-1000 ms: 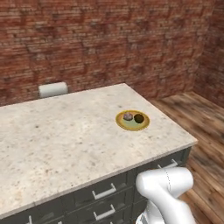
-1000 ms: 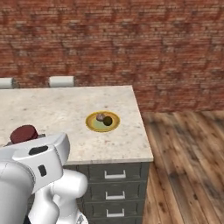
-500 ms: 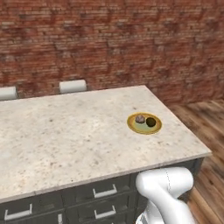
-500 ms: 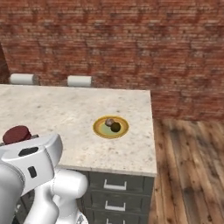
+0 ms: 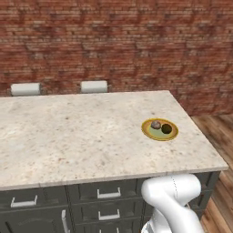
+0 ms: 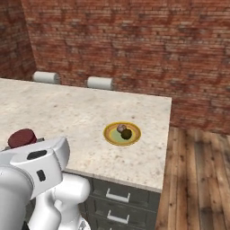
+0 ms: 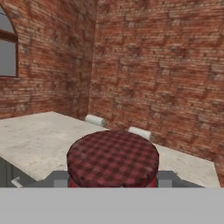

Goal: Pick the avocado and bread from the counter and place them on the plate. Then pick the jam from the cabinet and place it next to the plate. Lastly close the cabinet door.

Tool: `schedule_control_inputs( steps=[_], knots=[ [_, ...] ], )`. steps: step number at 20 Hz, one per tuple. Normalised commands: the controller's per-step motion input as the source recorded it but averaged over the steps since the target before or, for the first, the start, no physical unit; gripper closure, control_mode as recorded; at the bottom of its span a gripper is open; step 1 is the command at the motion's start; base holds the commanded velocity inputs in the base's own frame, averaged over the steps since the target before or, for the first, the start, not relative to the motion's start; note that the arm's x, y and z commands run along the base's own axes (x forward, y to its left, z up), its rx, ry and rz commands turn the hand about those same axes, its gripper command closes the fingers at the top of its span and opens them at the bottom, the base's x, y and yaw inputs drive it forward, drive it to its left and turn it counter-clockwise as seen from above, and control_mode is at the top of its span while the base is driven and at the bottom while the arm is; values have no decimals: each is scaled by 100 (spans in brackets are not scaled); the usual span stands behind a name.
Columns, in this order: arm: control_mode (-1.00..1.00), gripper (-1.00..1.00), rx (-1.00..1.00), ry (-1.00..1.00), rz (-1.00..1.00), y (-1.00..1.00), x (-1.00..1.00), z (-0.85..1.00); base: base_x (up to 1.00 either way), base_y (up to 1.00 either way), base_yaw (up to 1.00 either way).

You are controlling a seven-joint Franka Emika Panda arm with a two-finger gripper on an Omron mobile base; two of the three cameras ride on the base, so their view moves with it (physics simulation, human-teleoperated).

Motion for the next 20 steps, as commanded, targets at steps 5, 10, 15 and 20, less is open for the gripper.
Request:
schedule_control_inputs(
  steps=[5,10,15,20],
  knots=[
    [-100,100,0,0,0,0,1,0,14,0,3],
    [-100,100,0,0,0,0,3,0,0,0,0],
    [-100,100,0,0,0,0,0,0,0,0,0],
    [-100,100,0,1,0,0,13,0,0,0,0]
  ],
)
